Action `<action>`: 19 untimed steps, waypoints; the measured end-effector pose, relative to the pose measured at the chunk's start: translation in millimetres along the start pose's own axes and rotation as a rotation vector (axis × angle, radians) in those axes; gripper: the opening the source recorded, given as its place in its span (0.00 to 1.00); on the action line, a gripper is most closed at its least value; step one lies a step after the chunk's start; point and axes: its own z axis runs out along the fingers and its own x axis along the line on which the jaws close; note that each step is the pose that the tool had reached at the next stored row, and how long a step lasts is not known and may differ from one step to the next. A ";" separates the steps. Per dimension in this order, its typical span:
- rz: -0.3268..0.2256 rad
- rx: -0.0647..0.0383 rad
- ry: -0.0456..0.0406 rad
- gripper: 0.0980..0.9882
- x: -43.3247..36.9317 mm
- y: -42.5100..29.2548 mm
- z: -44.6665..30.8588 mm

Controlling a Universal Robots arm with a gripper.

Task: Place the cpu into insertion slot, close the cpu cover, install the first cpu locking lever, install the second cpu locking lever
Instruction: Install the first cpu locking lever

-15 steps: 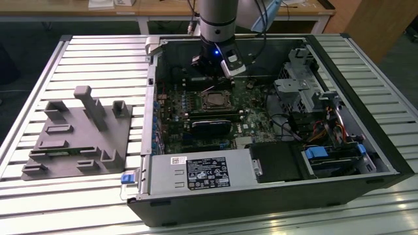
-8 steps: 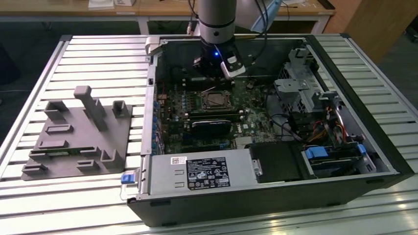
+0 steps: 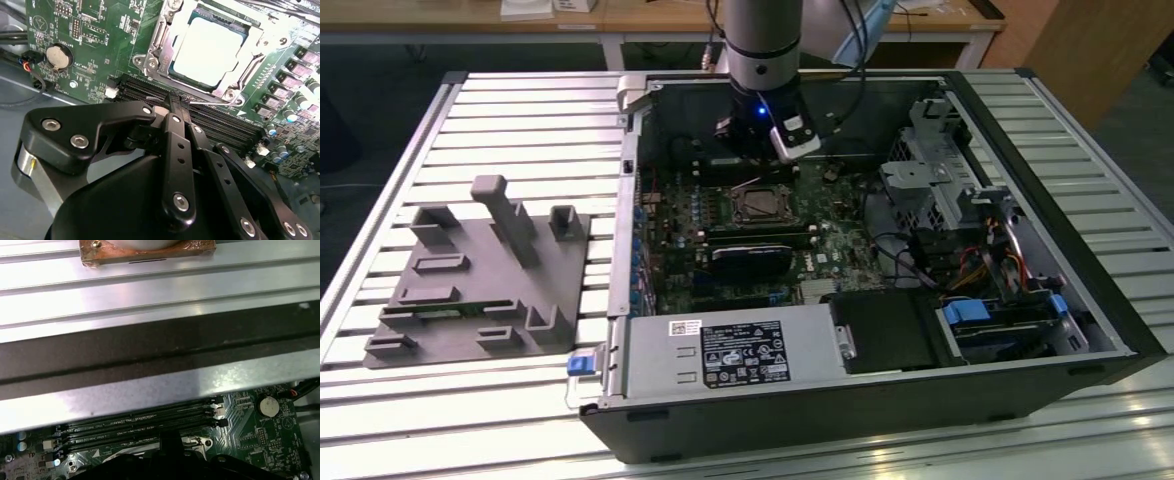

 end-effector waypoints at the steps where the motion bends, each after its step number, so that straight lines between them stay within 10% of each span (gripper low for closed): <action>1: 0.014 0.001 -0.0026 0.01 0.0 -0.1 0.4; 19: 0.130 0.014 -0.0308 0.01 5.1 1.0 4.4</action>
